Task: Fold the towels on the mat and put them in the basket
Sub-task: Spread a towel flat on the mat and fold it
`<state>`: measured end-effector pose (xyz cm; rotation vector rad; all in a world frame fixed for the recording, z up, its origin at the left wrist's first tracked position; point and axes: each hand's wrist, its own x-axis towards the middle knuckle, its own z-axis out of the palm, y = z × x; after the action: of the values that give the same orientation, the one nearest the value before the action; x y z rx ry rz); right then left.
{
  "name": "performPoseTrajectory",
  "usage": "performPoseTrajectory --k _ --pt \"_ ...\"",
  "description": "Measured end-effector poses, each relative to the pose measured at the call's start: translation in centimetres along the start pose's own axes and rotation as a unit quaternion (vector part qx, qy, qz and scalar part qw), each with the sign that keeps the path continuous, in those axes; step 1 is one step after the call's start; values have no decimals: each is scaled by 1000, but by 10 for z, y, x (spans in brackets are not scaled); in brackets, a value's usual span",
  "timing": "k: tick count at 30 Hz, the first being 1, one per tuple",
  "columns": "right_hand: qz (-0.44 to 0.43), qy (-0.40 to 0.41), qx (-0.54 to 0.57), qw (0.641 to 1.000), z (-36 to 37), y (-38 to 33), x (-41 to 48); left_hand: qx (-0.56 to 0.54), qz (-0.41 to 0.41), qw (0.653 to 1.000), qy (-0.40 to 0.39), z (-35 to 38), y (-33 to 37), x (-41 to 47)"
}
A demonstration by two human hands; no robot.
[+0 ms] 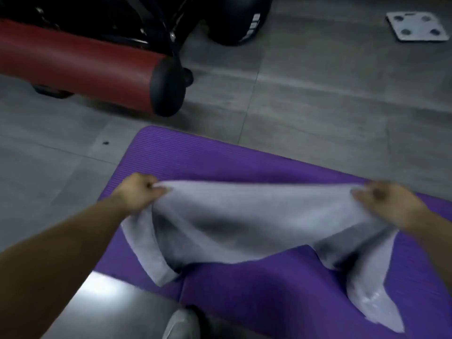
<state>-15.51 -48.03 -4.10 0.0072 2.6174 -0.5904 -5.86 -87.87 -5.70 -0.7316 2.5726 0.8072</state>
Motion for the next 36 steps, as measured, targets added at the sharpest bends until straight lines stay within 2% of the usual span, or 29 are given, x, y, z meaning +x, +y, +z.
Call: performPoseTrajectory --k 3,5,8,10,13,16,18,21,24,26,29,32,34,36 --pt "13 184 0 983 49 10 74 -37 52 995 72 49 -3 88" --pt "22 255 -44 966 90 18 112 -50 44 992 110 88 -25 124" --pt "5 204 -113 972 171 31 136 -42 38 992 115 153 -85 133" --pt "-90 170 -181 965 231 39 131 -44 12 996 81 193 -126 123" --pt "-221 95 -230 943 307 48 107 -59 -55 993 82 231 -174 98" --pt "-208 -5 -269 940 346 47 89 -88 -93 982 139 253 -200 71" --pt "-227 3 -277 933 357 55 85 -122 -106 978 131 251 -204 60" --pt "-268 17 -293 918 350 60 90 -148 -115 980 65 244 -203 60" --pt "-323 41 -283 902 347 52 90 -152 -80 985 13 248 -196 60" --pt "-343 98 -261 897 357 48 88 -188 -61 980 38 250 -189 57" --pt "-395 172 -205 879 375 40 86 -236 -67 960 138 237 -185 53" --pt "-458 165 -126 864 374 14 79 -142 -66 970 188 206 -200 51" --pt "-512 140 -125 838 377 -2 71 -55 -98 985 128 189 -226 53" --pt "-536 117 -151 822 387 -9 70 -20 -159 985 70 180 -251 54"
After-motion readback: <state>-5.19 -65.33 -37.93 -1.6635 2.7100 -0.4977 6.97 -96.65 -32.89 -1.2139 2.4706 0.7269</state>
